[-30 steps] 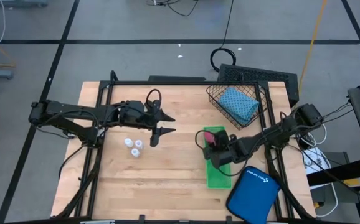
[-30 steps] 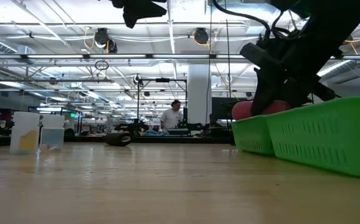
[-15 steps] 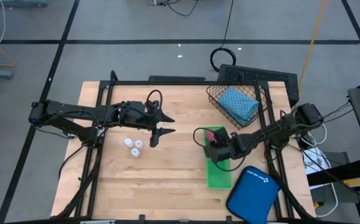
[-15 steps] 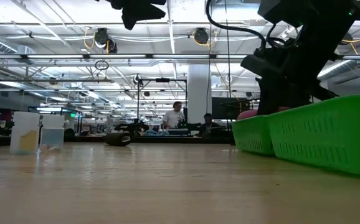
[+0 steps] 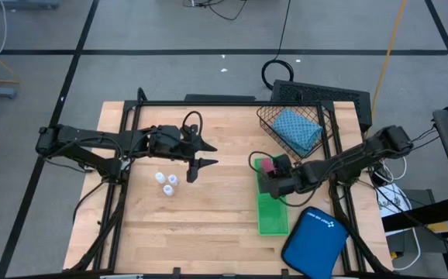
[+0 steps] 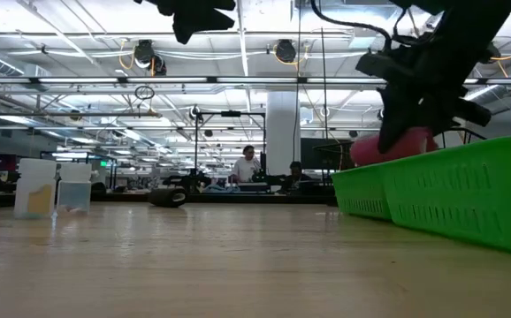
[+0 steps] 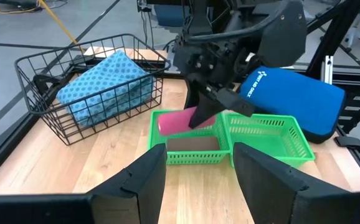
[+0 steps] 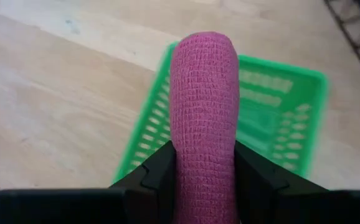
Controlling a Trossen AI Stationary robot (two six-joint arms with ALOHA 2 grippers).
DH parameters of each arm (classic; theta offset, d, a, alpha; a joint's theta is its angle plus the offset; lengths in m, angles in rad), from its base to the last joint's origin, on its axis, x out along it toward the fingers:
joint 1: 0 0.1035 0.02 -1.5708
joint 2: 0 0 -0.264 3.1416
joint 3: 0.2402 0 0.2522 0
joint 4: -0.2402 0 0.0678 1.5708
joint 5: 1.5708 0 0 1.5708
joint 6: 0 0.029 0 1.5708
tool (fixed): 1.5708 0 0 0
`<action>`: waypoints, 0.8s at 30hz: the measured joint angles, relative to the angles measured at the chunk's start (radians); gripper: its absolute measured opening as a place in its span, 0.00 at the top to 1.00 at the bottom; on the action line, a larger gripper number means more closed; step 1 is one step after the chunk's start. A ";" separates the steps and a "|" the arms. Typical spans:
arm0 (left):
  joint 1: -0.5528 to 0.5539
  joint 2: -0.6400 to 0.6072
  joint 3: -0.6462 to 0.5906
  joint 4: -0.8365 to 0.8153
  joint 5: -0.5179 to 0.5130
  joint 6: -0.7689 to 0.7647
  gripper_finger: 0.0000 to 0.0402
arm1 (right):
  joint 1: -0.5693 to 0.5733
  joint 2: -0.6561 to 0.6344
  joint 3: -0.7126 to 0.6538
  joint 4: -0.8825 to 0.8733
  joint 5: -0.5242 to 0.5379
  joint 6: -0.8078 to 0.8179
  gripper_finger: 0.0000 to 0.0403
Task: Pick & Place Medicine items
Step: Put the pink bandage into the top green basket
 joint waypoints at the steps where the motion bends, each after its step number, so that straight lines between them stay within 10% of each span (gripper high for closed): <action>1: 0.000 0.000 0.000 0.000 0.000 0.000 0.51 | 0.000 -0.001 0.000 -0.024 0.000 0.016 0.71; 15: 0.000 0.000 0.000 0.000 0.000 0.000 0.51 | 0.001 0.007 0.000 -0.102 -0.055 0.078 0.70; 24: 0.000 0.000 0.000 -0.001 0.000 -0.002 0.51 | 0.000 0.007 0.000 -0.101 0.004 0.059 0.51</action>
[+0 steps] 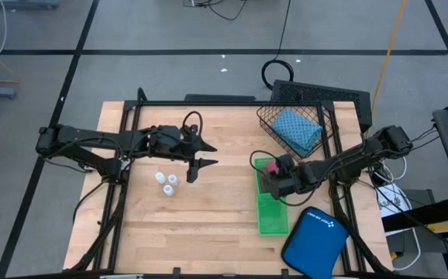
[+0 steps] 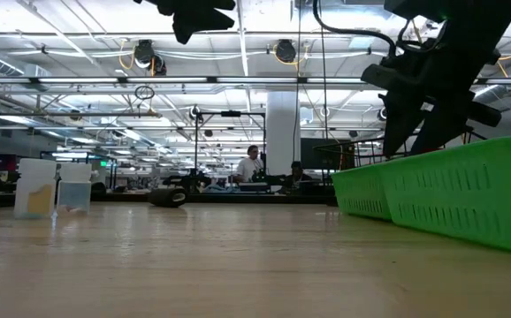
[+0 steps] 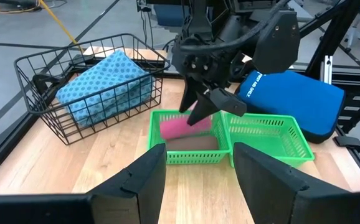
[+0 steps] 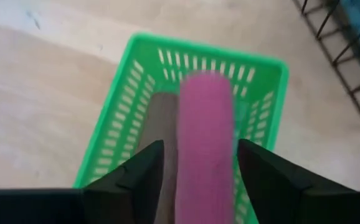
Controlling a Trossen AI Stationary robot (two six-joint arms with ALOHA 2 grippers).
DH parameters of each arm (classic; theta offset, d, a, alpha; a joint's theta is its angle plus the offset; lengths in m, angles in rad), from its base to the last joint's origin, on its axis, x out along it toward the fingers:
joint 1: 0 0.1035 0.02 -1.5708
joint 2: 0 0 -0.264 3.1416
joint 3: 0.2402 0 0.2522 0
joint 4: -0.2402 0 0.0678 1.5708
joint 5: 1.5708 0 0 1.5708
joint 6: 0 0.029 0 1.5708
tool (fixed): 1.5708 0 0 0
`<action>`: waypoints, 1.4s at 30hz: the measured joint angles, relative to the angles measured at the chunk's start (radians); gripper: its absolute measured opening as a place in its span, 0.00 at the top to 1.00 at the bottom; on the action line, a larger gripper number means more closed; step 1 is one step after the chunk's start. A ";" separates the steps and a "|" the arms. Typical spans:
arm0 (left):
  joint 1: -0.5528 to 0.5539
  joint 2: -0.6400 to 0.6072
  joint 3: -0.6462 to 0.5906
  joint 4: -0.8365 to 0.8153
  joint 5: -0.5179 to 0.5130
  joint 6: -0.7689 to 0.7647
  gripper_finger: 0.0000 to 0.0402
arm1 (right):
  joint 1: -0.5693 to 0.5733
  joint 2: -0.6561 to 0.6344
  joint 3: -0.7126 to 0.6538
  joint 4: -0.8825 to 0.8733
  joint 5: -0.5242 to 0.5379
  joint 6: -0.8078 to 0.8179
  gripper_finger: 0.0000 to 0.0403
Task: Pick & Place Medicine items
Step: Put the pink bandage into the top green basket, then put the black bandage into the top green basket
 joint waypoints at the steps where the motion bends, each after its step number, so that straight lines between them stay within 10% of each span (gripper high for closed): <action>1: 0.000 0.000 0.000 -0.002 0.000 0.000 0.51 | 0.000 0.000 0.000 -0.001 0.014 0.001 0.49; 16: 0.000 -0.127 0.001 -0.094 0.002 0.011 0.51 | -0.005 -0.097 0.000 0.031 0.079 -0.221 0.50; 23: 0.005 -0.301 -0.116 -0.050 -0.058 0.099 0.51 | 0.071 -0.331 0.000 0.179 0.280 -0.699 0.50; 32: 0.028 -0.330 -0.239 -0.020 -0.223 -0.159 0.51 | 0.088 -0.462 0.000 0.369 0.493 -1.343 0.50; 36: 0.043 -0.274 -0.247 -0.011 -0.364 -0.203 0.51 | 0.050 -0.519 -0.011 0.458 0.387 -1.574 0.50; 42: 0.180 -0.156 -0.246 -0.028 -0.301 -0.273 0.51 | -0.100 -0.648 -0.215 0.857 -0.102 -1.829 0.50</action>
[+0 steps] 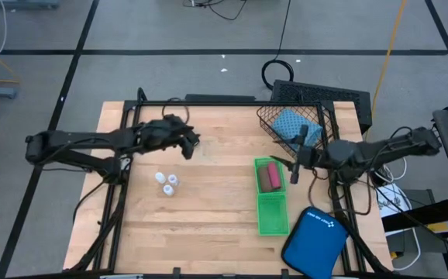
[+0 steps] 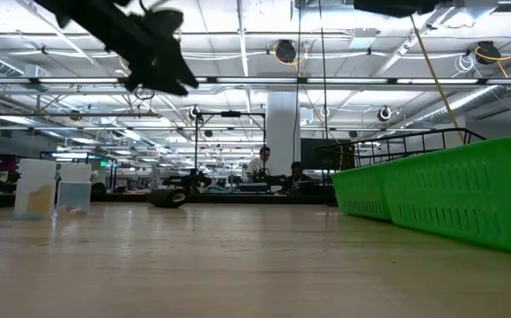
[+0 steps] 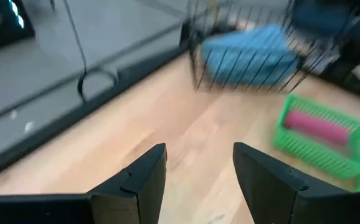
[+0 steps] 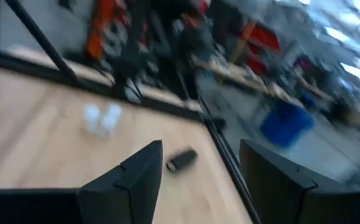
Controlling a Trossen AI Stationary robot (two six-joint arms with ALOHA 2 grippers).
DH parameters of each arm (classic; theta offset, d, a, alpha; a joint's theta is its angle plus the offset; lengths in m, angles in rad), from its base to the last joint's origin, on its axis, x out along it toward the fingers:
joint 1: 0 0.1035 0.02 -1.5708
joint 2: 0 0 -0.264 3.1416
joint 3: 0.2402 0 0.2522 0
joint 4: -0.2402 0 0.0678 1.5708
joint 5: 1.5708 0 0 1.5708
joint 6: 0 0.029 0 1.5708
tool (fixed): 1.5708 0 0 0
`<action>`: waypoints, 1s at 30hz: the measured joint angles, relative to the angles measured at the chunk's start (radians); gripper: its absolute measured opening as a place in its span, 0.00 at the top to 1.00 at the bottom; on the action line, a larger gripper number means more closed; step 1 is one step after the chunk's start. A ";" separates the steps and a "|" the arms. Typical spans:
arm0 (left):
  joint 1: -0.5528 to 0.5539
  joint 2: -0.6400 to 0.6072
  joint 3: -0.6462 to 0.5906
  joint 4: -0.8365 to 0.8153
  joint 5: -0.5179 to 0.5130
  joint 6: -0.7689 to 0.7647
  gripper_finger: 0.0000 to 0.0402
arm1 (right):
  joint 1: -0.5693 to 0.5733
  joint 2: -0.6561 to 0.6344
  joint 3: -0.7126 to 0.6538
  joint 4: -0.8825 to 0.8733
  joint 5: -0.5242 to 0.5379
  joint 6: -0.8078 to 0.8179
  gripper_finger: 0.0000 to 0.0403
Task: Pick & Place Medicine items
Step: Put the black bandage into the top green basket
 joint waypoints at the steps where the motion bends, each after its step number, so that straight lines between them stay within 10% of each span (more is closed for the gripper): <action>1: 0.035 0.020 0.000 -0.002 0.035 -0.011 0.51 | -0.028 -0.020 -0.033 0.050 -0.041 -0.008 0.50; 9: 0.353 0.152 0.000 -0.130 0.159 -0.241 0.51 | -0.171 -0.099 -0.149 0.131 -0.064 0.193 0.50; 14: 0.456 0.292 0.000 -0.067 0.185 -0.103 0.51 | -0.176 -0.074 -0.179 0.133 -0.064 0.268 0.50; 30: 0.527 0.477 0.004 -0.105 0.493 -0.161 0.51 | -0.174 -0.033 -0.192 0.204 -0.143 0.256 0.50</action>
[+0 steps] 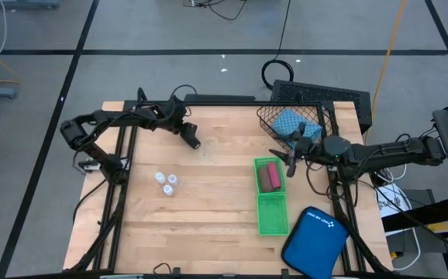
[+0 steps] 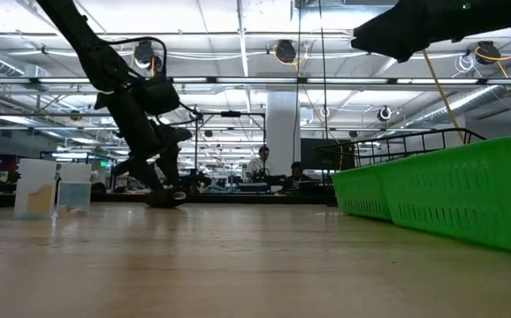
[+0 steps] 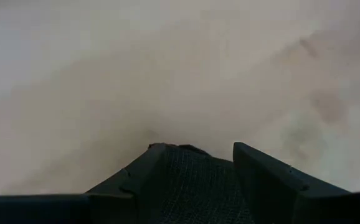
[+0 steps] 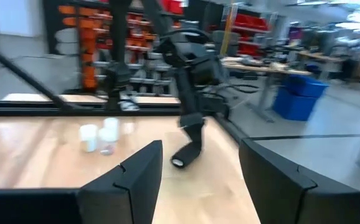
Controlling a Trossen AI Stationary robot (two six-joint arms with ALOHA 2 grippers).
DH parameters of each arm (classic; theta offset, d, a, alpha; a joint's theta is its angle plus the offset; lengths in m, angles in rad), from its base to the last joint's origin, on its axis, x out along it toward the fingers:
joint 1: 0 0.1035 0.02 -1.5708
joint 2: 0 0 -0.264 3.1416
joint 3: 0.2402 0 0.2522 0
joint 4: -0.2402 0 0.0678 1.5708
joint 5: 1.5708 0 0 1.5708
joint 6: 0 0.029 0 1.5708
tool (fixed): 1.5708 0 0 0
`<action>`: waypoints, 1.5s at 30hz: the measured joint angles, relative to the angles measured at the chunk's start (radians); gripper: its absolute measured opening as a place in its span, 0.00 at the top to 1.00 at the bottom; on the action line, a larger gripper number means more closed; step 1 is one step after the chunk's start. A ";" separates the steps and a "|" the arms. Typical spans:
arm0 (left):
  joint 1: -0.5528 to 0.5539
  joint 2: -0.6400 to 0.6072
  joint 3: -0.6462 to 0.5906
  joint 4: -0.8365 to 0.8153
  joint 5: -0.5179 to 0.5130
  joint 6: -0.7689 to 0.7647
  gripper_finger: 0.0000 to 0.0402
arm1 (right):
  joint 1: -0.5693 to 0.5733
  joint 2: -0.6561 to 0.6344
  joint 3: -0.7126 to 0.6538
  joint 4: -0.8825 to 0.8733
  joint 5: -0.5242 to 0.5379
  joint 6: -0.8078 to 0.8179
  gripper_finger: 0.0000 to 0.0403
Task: Pick & Place Medicine items
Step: Put the black bandage into the top green basket
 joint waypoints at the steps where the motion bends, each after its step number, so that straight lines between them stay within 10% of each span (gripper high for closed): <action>1: -0.004 0.000 0.000 -0.008 0.039 -0.012 0.51 | 0.000 0.000 0.000 -0.005 -0.022 0.011 0.50; 14: -0.140 -0.132 -0.002 0.001 0.525 0.102 0.51 | 0.002 0.006 0.000 -0.097 -0.153 0.175 0.50; 22: -0.347 -0.216 -0.001 -0.142 0.344 0.202 0.51 | 0.002 0.012 -0.051 -0.021 -0.151 0.174 0.50; 32: -0.593 -0.206 -0.002 -0.272 -0.199 0.273 0.51 | 0.002 0.011 -0.111 0.144 -0.152 0.097 0.50; 45: -0.541 -0.072 -0.002 -0.253 -0.154 0.099 0.51 | 0.002 0.011 -0.111 0.183 -0.152 0.088 0.50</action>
